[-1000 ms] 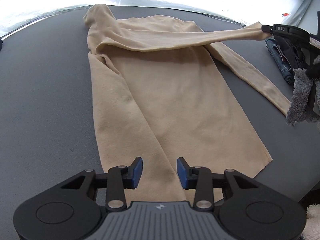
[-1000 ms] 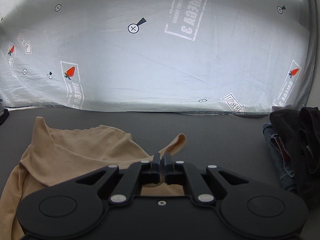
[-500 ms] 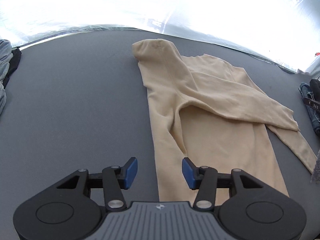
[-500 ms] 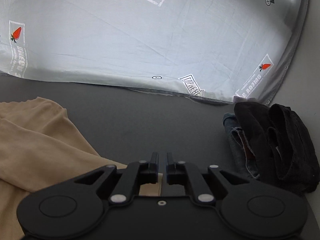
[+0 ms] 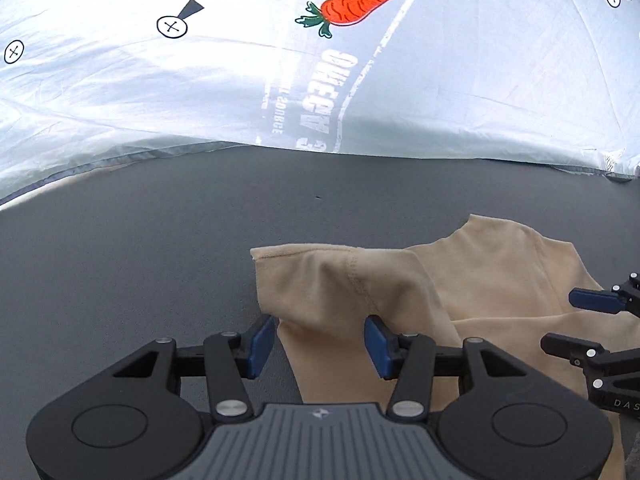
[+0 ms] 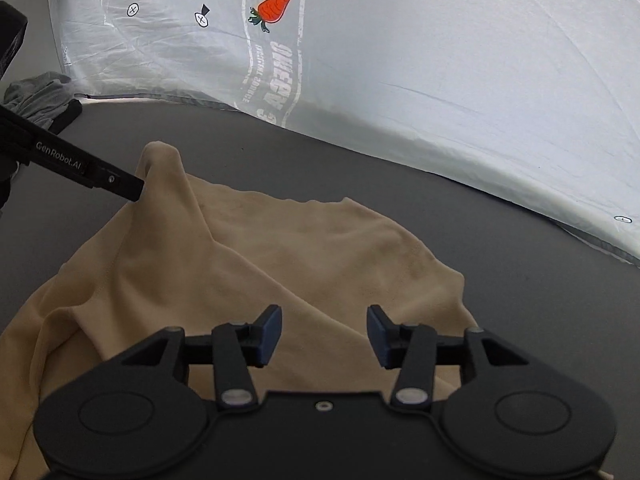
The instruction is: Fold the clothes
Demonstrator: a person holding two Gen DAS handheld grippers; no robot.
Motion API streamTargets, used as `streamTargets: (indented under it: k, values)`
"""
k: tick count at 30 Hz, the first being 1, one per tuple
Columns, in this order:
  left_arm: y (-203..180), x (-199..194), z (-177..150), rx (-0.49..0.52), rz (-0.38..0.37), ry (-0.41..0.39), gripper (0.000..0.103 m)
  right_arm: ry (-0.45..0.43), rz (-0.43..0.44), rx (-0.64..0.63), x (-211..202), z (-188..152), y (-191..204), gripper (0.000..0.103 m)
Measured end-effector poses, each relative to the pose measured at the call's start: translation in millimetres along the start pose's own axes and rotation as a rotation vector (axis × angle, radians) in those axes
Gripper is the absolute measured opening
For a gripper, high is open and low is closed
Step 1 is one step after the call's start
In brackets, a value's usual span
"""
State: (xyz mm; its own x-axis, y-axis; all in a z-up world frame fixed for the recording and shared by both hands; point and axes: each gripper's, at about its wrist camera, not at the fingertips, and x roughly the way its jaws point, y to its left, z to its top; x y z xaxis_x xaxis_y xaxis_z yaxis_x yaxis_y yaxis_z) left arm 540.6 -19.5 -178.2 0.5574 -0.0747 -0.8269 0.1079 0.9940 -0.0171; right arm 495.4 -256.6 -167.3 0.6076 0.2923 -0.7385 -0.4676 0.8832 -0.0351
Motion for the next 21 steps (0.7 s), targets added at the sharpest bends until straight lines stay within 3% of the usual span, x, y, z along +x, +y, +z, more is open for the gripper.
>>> streamTargets:
  k: [3,7,8,12,16,18,19,21]
  values:
    - [-5.5,17.0,0.8,0.043,0.069,0.015,0.051,0.017,0.054,-0.041,7.3,1.5,0.3,0.057]
    - [0.3,27.4,6.1,0.004,0.092,0.018,0.053,0.008,0.081,-0.111,5.3,-1.0,1.1,0.005]
    - [1.3,27.8,8.4,-0.009,0.098,0.016,0.053,0.006,0.088,-0.129,4.8,-1.6,1.3,0.003]
    - [4.7,31.3,16.5,-0.017,0.153,-0.004,0.053,-0.032,-0.012,-0.108,-1.5,-0.3,-2.0,0.002]
    - [5.0,30.4,22.2,-0.023,0.172,-0.003,0.055,0.022,-0.105,-0.096,12.6,-2.8,-4.0,0.006]
    - [6.6,23.0,23.2,-0.032,0.203,-0.005,0.054,0.017,-0.155,-0.107,6.9,-2.0,0.5,0.023]
    - [8.5,14.4,22.2,-0.041,0.209,-0.016,0.054,0.011,-0.176,-0.097,1.4,-1.5,1.8,0.039]
    - [12.5,-7.4,15.2,-0.075,0.204,-0.028,0.054,-0.026,-0.179,-0.051,-18.9,-4.0,5.3,0.045]
